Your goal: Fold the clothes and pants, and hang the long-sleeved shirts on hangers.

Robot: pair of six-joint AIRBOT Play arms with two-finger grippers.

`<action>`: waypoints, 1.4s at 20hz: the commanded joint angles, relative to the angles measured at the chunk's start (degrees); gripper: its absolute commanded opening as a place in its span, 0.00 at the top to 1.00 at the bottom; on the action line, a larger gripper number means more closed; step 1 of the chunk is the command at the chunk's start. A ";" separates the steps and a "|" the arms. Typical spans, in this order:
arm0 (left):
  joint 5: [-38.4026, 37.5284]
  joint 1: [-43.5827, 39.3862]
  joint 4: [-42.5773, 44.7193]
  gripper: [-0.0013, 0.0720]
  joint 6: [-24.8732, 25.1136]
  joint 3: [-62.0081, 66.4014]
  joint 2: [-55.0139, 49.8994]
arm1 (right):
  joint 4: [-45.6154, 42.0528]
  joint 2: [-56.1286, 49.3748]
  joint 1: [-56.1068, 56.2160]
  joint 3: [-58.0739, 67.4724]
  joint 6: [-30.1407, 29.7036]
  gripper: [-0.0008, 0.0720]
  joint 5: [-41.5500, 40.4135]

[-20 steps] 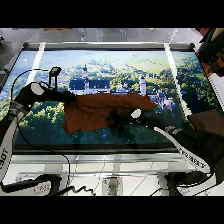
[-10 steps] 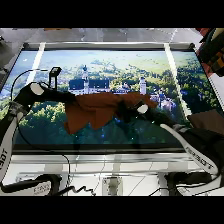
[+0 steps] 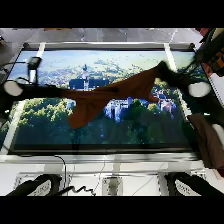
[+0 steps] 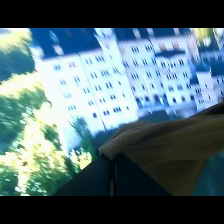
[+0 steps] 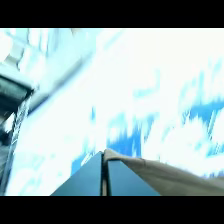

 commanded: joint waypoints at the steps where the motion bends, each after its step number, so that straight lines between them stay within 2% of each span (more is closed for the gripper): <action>1: 4.44 2.58 0.44 0.97 0.00 0.07 8.98 | -3.89 11.28 -5.68 3.28 -12.79 0.98 3.82; 3: 9.97 2.82 0.42 0.97 0.00 0.07 14.93 | -6.32 16.48 -5.79 4.85 -15.30 0.98 2.32; 8: 24.83 2.86 0.66 0.97 0.02 0.07 28.24 | -10.99 25.05 -5.79 6.84 -15.34 0.98 -0.37; 11: 26.86 2.89 5.95 0.97 -0.07 0.07 33.68 | -14.60 26.99 -5.79 6.84 -15.32 0.98 -0.33; 12: 26.01 3.28 9.22 0.97 -1.55 0.04 34.91 | -17.29 27.12 -5.81 6.84 -15.12 0.98 -0.33; 14: 19.76 5.53 14.12 0.97 -8.92 0.04 36.20 | -20.94 26.56 -5.79 6.84 -12.79 0.98 1.05; 15: 12.92 6.73 14.40 0.97 -11.02 0.07 36.37 | -21.22 25.92 -5.79 6.82 -11.87 0.98 3.65; 18: -19.39 7.13 13.53 0.97 -10.95 -0.57 35.93 | -25.29 23.26 -5.81 6.84 -11.87 0.98 14.95; 19: -29.97 7.08 11.30 0.97 -9.29 -2.05 35.47 | -27.93 22.05 -5.81 6.82 -11.85 0.98 19.02; 21: -44.02 6.88 5.25 0.97 -2.34 -7.78 35.19 | -32.72 19.12 -5.81 6.82 -11.85 0.98 26.25; 22: -45.51 6.01 2.38 0.97 -0.57 -11.89 35.34 | -34.62 17.57 -5.81 6.82 -11.80 0.98 29.49; 24: -45.24 3.52 -5.57 0.97 -0.57 -21.27 35.80 | -37.97 14.34 -5.81 6.82 -11.43 0.98 34.58; 28: -45.18 -0.94 -19.93 0.96 -0.59 -36.39 34.38 | -39.34 9.49 -9.77 6.84 -11.39 0.98 39.23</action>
